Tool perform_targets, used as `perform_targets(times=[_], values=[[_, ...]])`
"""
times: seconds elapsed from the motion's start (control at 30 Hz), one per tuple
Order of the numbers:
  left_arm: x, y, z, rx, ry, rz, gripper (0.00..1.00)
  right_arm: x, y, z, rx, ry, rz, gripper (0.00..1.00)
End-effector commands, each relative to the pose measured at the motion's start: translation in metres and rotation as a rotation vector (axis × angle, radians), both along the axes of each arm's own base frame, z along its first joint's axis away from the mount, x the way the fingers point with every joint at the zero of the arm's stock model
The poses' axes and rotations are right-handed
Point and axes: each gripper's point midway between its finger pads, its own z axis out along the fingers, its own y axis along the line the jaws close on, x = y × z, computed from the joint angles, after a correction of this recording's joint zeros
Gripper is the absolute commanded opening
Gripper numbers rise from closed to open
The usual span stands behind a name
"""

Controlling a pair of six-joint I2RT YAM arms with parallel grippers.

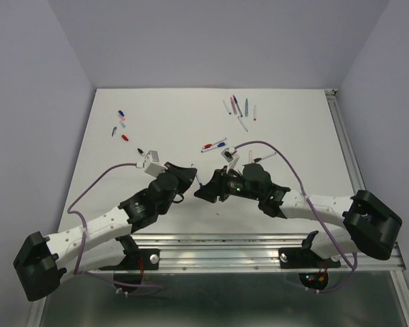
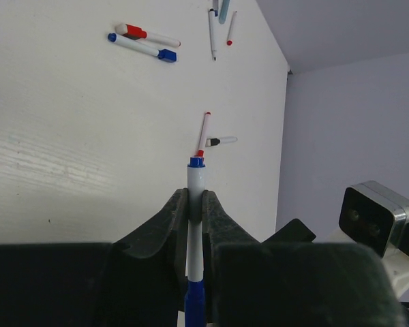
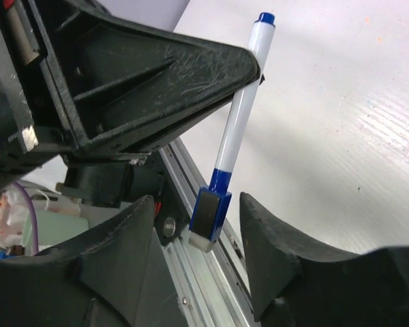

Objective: Open the pen caps

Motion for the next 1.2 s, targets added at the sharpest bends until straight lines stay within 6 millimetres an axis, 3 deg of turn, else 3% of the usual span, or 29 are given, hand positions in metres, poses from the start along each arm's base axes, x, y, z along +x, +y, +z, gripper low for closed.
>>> perform_targets(times=[0.0,0.13,0.27,0.37,0.47,0.5,0.53,0.6,0.7,0.73,0.77,0.8,0.87,0.97,1.1,1.17], values=[[0.004,-0.001,0.018,-0.048,-0.042,0.036,0.0,0.012,0.013,0.031,0.068,-0.059,-0.026,0.55],[0.005,-0.002,0.018,-0.049,-0.041,0.046,0.0,0.013,0.016,0.027,0.058,-0.047,-0.025,0.31],[0.009,-0.001,0.016,-0.031,-0.045,0.072,0.0,0.012,0.018,0.022,0.041,-0.012,-0.021,0.01],[0.025,0.018,0.027,0.008,-0.116,0.194,0.0,-0.002,0.018,0.014,0.025,0.035,0.03,0.01],[0.049,0.037,0.039,0.077,-0.186,0.289,0.0,-0.035,0.015,0.005,0.045,0.089,0.12,0.01],[0.065,0.055,0.043,0.102,-0.197,0.333,0.0,-0.052,0.015,0.003,0.052,0.114,0.16,0.01],[0.074,0.053,0.054,0.11,-0.217,0.301,0.0,-0.063,0.009,-0.009,0.037,0.14,0.178,0.01],[0.099,0.074,0.057,0.133,-0.219,0.353,0.0,-0.089,0.007,-0.005,0.054,0.14,0.227,0.01],[0.126,0.09,0.067,0.167,-0.242,0.39,0.0,-0.112,-0.003,-0.011,0.049,0.151,0.238,0.01],[0.136,0.104,0.068,0.188,-0.24,0.42,0.0,-0.116,-0.006,-0.014,0.047,0.16,0.236,0.01],[0.144,0.107,0.061,0.216,-0.223,0.422,0.0,-0.119,-0.009,-0.016,0.048,0.172,0.236,0.01],[0.151,0.106,0.069,0.211,-0.235,0.403,0.0,-0.124,-0.015,-0.02,0.047,0.187,0.233,0.01],[0.161,0.113,0.064,0.238,-0.222,0.38,0.0,-0.117,-0.022,-0.026,0.033,0.193,0.174,0.01],[0.159,0.103,0.063,0.245,-0.227,0.288,0.0,-0.099,-0.031,-0.04,-0.037,0.194,0.054,0.01],[0.136,0.097,0.063,0.242,-0.24,0.204,0.0,-0.069,-0.035,-0.044,-0.133,0.119,-0.07,0.01],[0.118,0.098,0.048,0.252,-0.187,0.167,0.0,-0.051,-0.032,-0.041,-0.158,0.103,-0.118,0.01]])
